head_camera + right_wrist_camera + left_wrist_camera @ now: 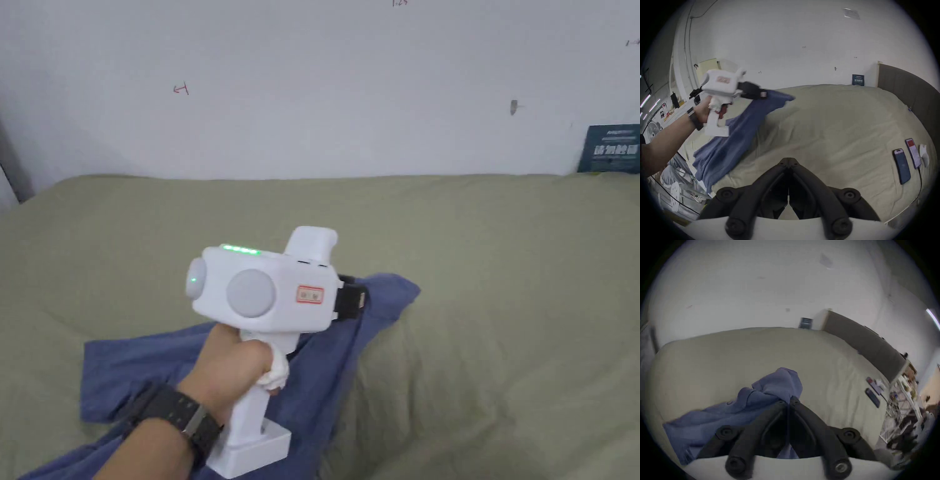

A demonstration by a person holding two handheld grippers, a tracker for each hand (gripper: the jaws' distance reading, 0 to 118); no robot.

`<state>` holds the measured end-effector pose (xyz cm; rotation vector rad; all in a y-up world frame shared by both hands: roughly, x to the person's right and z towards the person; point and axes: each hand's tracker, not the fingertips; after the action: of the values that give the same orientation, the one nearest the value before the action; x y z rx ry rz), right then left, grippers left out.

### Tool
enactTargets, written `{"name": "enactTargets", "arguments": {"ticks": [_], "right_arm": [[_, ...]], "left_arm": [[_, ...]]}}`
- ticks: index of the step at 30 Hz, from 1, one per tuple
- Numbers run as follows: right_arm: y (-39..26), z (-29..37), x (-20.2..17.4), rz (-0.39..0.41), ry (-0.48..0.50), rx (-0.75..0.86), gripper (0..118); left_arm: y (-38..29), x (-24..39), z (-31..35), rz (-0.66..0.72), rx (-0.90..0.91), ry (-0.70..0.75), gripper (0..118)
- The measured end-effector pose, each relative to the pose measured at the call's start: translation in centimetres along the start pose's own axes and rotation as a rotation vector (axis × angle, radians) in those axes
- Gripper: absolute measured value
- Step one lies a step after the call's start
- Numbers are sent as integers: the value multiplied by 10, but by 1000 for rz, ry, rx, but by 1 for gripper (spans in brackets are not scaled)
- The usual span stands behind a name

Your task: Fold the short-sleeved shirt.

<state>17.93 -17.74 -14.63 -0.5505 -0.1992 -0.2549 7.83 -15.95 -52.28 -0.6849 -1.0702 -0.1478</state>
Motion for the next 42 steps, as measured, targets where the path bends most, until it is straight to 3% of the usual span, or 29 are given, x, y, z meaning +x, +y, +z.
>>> {"name": "enactTargets", "arguments": {"ticks": [9,15,16,17,18,19,20,23,25,26,29,30,36,42], "right_arm": [[-12,38,48,-68,-130,-2,2],[-19,48,63,-96,-159,-5,2],[-20,50,64,-98,-161,-3,2],[-22,52,64,-100,-161,1,2],[-22,54,65,-101,-160,1,2],[-23,57,65,-102,-157,1,2],[-24,59,66,-103,-151,5,2],[-24,63,68,-108,-154,10,3],[-21,67,70,-107,-171,18,3],[-18,69,71,-104,-180,28,3],[-7,74,73,-96,-209,65,3],[-3,73,72,-94,-217,77,3],[16,64,58,-53,-197,114,3],[16,46,38,-36,-134,85,3]], "left_arm": [[23,199,-129,-193,-144,-341,0],[-7,270,-172,-227,-227,-392,0],[-12,272,-173,-229,-228,-378,6],[-18,271,-174,-219,-231,-353,20],[-22,265,-172,-183,-235,-359,69],[-26,259,-170,-122,-252,-392,108],[-26,249,-162,-75,-278,-417,118],[-26,217,-114,-15,-188,-353,116],[-29,189,-62,-48,-95,-213,105],[-33,175,-34,-54,-50,-140,91],[-60,135,59,-12,66,112,18],[-73,122,90,18,108,197,1],[-156,66,229,282,164,503,0],[-207,30,263,472,126,535,0]]}}
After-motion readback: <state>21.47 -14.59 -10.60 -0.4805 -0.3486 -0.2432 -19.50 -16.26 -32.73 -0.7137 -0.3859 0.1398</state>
